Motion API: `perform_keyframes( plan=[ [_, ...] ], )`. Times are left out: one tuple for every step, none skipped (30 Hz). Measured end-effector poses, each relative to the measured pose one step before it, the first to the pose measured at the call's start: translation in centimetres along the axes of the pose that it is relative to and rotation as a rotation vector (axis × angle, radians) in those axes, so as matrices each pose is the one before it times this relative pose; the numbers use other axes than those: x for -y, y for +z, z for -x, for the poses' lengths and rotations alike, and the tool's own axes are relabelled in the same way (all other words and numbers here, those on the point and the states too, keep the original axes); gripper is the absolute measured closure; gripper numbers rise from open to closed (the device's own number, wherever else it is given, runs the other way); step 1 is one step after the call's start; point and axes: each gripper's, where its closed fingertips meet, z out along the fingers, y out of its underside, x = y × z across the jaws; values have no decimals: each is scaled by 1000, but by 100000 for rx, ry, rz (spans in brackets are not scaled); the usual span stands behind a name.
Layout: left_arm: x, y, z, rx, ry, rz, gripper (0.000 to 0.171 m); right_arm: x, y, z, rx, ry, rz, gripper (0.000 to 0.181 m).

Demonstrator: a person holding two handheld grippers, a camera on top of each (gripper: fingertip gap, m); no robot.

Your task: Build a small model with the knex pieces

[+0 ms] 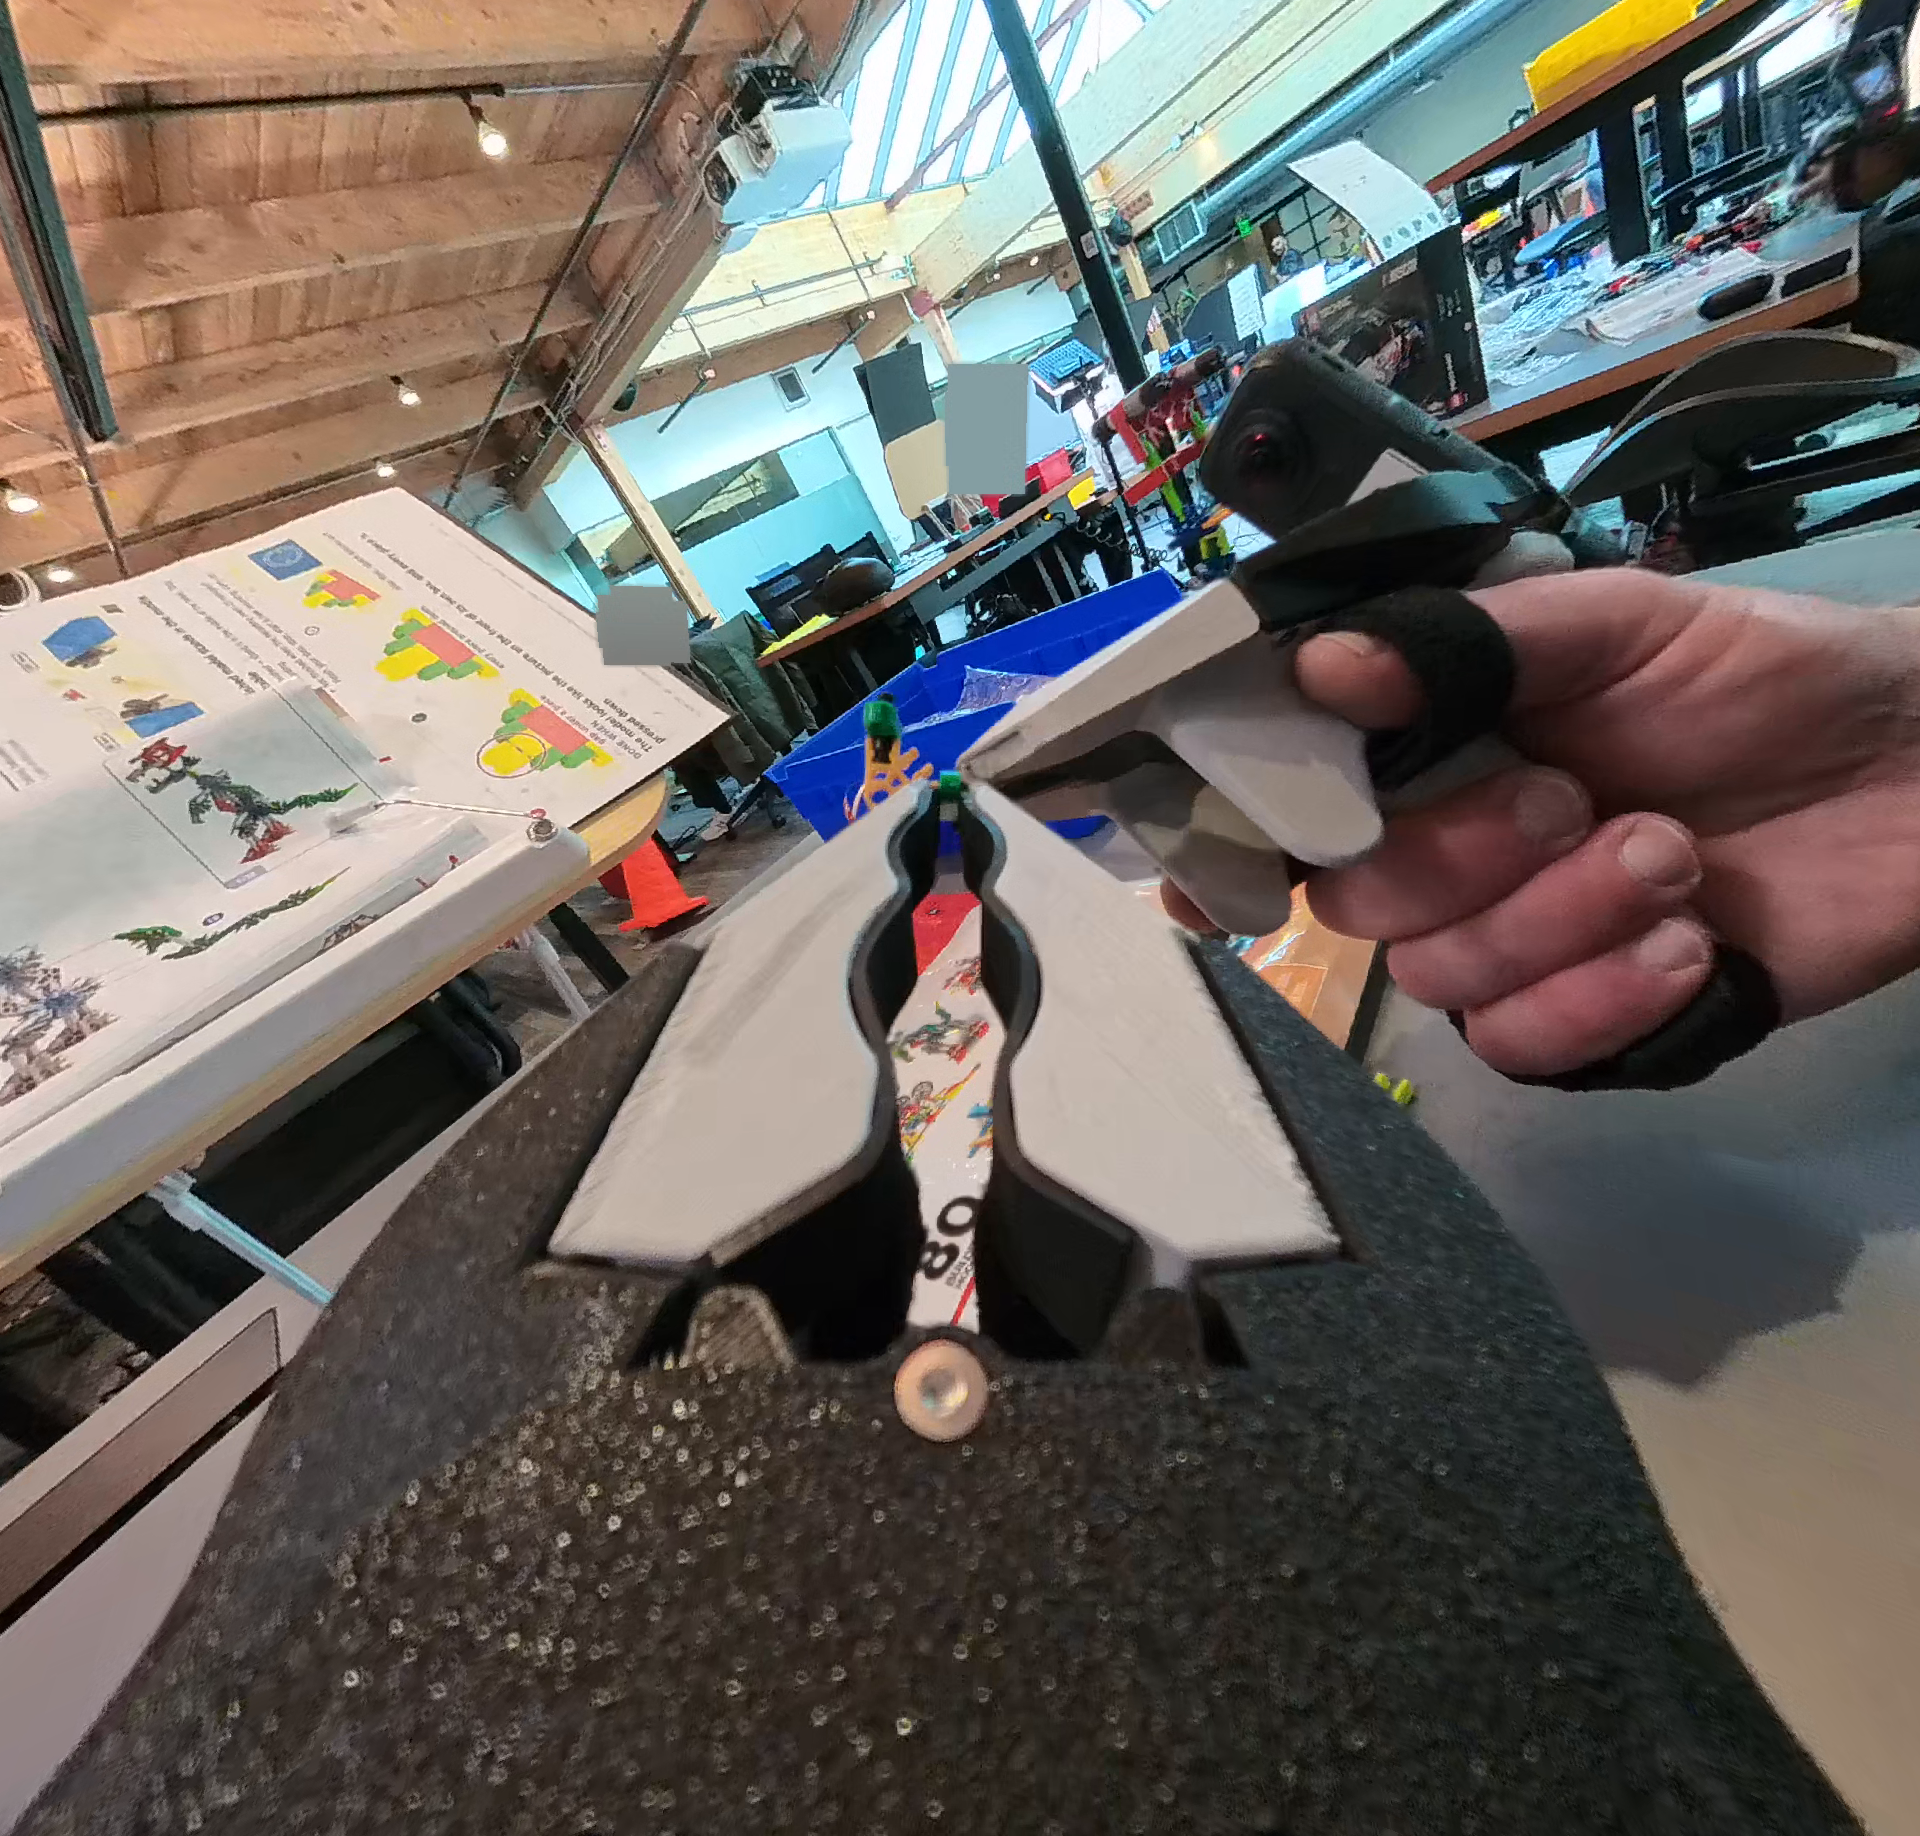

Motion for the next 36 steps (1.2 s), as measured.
perform_keyframes(
  plan=[
    [155, 37, -124, -478, -253, -473, 171, 63, -150, 101, 738, 143, -541, 180],
    [86, 107, -131, -294, 152, 44, 171, 113, -176, 65, 366, 639, -1075, 180],
    [138, 136, -158, -344, 269, -151, 171, 79, -203, 74, -35, -116, -1032, 180],
    [108, 126, -160, -578, 5, -189, 170, 71, -218, 40, -267, -624, -536, 180],
    [45, 148, -168, -679, -342, -46, 171, 108, -221, 23, -606, -718, -359, 181],
    [76, 157, -153, -512, -362, -310, 171, 116, -220, 20, -495, -618, -124, 181],
    [53, 180, -158, -489, -492, -185, 171, 143, -237, -4, -639, -705, -338, 181],
    [109, 184, -158, -353, -348, -534, 171, 142, -248, 35, -445, -636, -500, 181],
    [92, 216, -166, -339, -140, -378, 171, 133, -251, 10, -483, -390, -495, 181],
    [62, 224, -181, -449, -50, -96, 170, 124, -274, -15, -440, -215, -349, 181],
    [36, 216, -191, -530, -30, -66, 170, 121, -283, -25, -616, -398, -431, 181],
    [21, 204, -178, -382, -169, -177, 170, 112, -279, -8, -522, -535, -450, 181],
    [43, 178, -104, 125, -351, -359, 169, 156, -281, 31, -137, -351, -654, 181],
    [18, 175, -214, -834, -524, -236, 170, 99, -269, -28, -468, -174, -145, 181],
    [1, 168, -165, -491, -522, -123, 171, 66, -234, -36, -359, -189, -22, 181],
    [24, 147, -146, -437, -352, -254, 171, 66, -202, -14, -136, -20, -163, 181],
    [19, 141, -99, -336, -370, -104, 170, 67, -183, -81, -618, -186, -267, 181],
    [54, 87, -51, -46, -54, -386, 170, 47, -175, -198, -1374, -332, -89, 181],
    [95, 42, -16, 40, 31, -520, 171, 39, -135, -181, -1240, -430, -16, 181],
    [-14, 76, -113, -805, -44, 307, 171, 130, -146, -121, -826, -530, -501, 181],
    [-131, 81, -58, -589, 356, 870, 170, 52, -103, -78, -345, -105, 263, 181],
    [-77, 42, -41, -418, 714, 510, 170, -54, -19, 171, 1363, -447, 1401, 174],
    [-35, 19, -199, -1418, 533, 268, 170, 15, -10, 70, 106, -1347, 1138, 172],
    [-39, 29, -262, -1687, 797, 521, 171, 0, 43, -10, -884, -2034, 1605, 169],
    [-140, 67, -300, -1598, 1978, 1363, 171, -33, 96, 69, -299, -1777, 2110, 163],
    [-143, 62, -254, -733, 3444, 1520, 171, 36, 75, 100, 25, -1422, 1595, 162],
    [-44, 56, -236, -515, 3951, 1087, 171, -35, 90, 102, 375, -1367, 2000, 163],
    [-53, 92, -193, -582, 2892, 1365, 170, -158, 101, -51, -412, -1254, 2521, 163],
    [-53, 84, -24, 70, 1729, 1204, 170, -105, 62, -92, -503, -812, 1895, 168],
    [-40, 54, 213, 1377, 639, 747, 170, -57, 28, -222, -1308, -163, 1349, 175],
    [81, 39, 5, -189, -349, -78, 170, 70, -64, -56, -239, -1030, 277, 177],
    [33, 65, -49, -280, -415, 176, 170, 38, -67, -34, -152, -974, 310, 178],
    [31, 62, -69, -80, 665, 387, 170, 23, -57, 2, 259, -180, 367, 179],
    [84, 10, -87, -91, 701, 301, 169, 45, -84, 60, 768, 40, 204, 180],
    [198, -79, -123, -883, -274, -529, 167, 56, -126, 74, 718, -189, 347, 180],
    [419, -242, -249, -2429, -1177, -2053, 161, -28, -137, 83, 716, -745, 1272, 180]
  ],
)
